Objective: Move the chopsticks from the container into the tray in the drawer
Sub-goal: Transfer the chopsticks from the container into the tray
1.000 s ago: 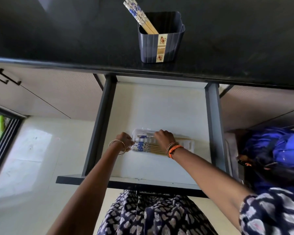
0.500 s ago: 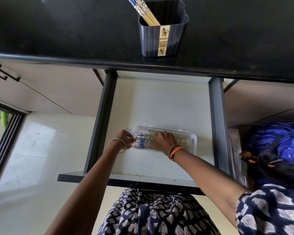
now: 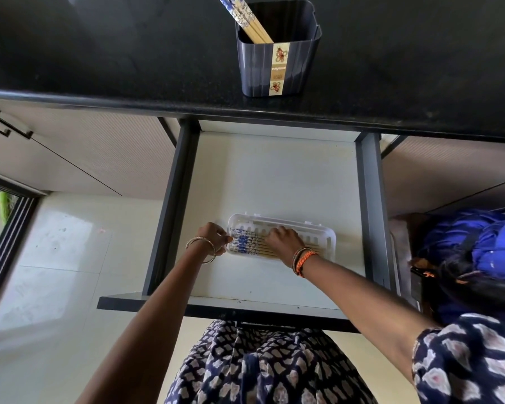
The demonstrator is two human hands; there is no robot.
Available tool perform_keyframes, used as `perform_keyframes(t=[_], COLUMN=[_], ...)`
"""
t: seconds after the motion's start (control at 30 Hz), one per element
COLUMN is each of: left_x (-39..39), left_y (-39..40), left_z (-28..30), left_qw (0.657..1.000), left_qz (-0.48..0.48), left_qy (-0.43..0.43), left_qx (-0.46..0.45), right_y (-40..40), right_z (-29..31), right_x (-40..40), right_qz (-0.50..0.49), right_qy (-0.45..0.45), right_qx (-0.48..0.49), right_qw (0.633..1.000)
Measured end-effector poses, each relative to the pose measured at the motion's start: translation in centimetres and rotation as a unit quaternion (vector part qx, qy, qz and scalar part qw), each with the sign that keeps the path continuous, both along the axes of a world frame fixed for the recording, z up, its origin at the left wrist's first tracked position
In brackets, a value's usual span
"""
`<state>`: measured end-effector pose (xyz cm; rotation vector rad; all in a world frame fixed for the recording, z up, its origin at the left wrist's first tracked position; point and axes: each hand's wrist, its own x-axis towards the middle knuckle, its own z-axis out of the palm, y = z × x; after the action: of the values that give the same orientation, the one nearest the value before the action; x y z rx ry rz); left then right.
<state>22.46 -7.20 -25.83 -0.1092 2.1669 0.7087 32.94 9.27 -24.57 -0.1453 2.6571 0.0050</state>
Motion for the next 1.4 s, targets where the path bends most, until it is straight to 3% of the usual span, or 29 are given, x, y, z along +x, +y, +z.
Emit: perform_keyframes(t=[0.4,0.47,0.53,0.63,0.7,0.8,0.9,1.03,1.13,1.23,1.4], left_x=[0.1,-0.4,-1.8,-4.7,-6.7,-9.8,-12.8,-15.2,-15.7,-15.9,-16.3], left_y=[0.2,0.4,1.0,3.3,5.5,9.4,12.6,14.4,14.5,14.4,14.3], left_z=[0.9,2.2,4.1,9.2,13.2,18.2,21.2,21.7,20.7,19.9,19.6], left_qw=[1.0,0.999,0.991,0.948,0.902,0.846,0.827,0.834,0.83,0.82,0.817], left_qz=[-0.015,-0.041,-0.038,0.001,0.001,-0.017,-0.034,-0.091,-0.117,-0.114,-0.11], left_qy=[-0.009,0.025,0.121,0.285,0.387,0.484,0.516,0.523,0.528,0.538,0.541], left_qx=[-0.009,-0.006,0.033,0.138,0.194,0.224,0.223,0.154,0.137,0.158,0.168], right_y=[0.5,0.3,0.5,2.3,4.4,8.1,11.0,13.4,14.0,14.1,14.2], right_z=[1.8,3.6,6.4,12.0,15.9,20.5,22.7,22.3,21.1,20.3,19.8], right_x=[-0.3,-0.7,-1.8,-5.5,-8.9,-14.9,-21.2,-28.5,-31.3,-32.2,-32.2], right_qz=[-0.039,-0.031,-0.047,-0.108,-0.158,-0.221,-0.266,-0.327,-0.299,-0.295,-0.307], right_qy=[0.0,0.037,0.119,0.31,0.42,0.493,0.474,0.312,0.212,0.181,0.23], right_qx=[-0.018,-0.039,-0.075,-0.132,-0.211,-0.286,-0.288,-0.232,-0.215,-0.266,-0.313], right_qw=[0.999,0.998,0.989,0.935,0.868,0.791,0.788,0.861,0.905,0.9,0.869])
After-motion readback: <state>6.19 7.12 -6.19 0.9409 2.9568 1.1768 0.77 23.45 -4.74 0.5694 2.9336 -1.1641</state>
